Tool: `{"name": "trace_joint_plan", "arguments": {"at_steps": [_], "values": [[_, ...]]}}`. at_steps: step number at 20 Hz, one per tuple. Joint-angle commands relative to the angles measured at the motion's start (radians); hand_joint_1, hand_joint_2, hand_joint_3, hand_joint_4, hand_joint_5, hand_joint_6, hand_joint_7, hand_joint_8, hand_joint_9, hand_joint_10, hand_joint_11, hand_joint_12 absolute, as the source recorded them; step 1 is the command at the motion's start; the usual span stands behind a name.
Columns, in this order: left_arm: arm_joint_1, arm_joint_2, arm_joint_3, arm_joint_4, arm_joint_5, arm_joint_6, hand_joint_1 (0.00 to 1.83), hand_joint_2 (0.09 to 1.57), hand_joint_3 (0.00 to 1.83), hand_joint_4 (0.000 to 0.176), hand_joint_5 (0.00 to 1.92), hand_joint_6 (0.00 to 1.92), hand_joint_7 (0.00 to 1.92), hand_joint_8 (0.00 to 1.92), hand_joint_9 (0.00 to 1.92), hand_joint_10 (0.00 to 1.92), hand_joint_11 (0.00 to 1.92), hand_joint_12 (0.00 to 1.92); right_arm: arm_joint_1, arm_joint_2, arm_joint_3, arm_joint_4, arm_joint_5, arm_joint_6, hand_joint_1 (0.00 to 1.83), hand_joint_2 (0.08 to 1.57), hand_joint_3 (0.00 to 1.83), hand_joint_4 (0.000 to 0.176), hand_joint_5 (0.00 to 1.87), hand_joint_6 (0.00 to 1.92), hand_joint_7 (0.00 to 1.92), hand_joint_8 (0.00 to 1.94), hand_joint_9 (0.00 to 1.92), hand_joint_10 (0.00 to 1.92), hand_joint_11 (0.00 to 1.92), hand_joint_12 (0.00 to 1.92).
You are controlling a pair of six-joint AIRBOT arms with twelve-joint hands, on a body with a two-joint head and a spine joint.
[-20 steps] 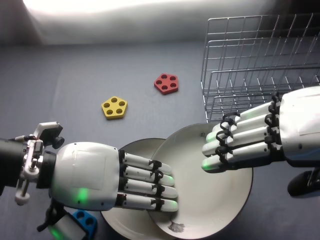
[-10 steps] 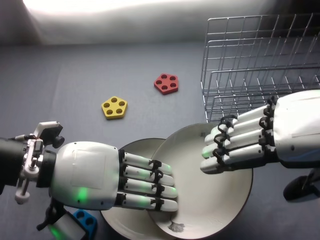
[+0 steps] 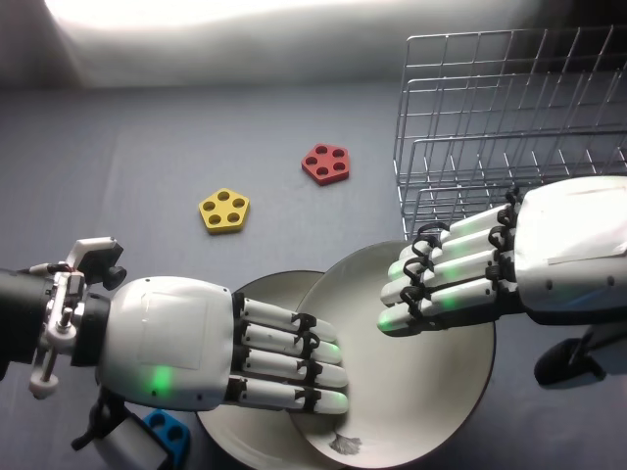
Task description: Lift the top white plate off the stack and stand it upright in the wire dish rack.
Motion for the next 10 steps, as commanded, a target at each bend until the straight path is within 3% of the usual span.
{"name": "trace_joint_plan", "arguments": {"at_steps": [1, 10], "values": [[-0.01, -0.015, -0.002, -0.005, 0.0, 0.002, 0.0, 1.0, 0.0, 0.0, 0.08, 0.0, 0.11, 0.0, 0.11, 0.0, 0.11, 0.02, 0.004, 0.003, 0.003, 0.058, 0.046, -0.002, 1.26, 1.02, 0.0, 0.0, 0.2, 0.0, 0.15, 0.0, 0.18, 0.0, 0.23, 0.01], [-0.007, -0.024, 0.027, -0.021, -0.006, 0.002, 0.01, 1.0, 0.0, 0.0, 0.07, 0.0, 0.1, 0.0, 0.09, 0.0, 0.1, 0.01, -0.017, -0.033, 0.004, 0.058, 0.016, -0.033, 1.28, 1.02, 0.0, 0.0, 0.23, 0.01, 0.19, 0.01, 0.2, 0.01, 0.27, 0.03]]}}
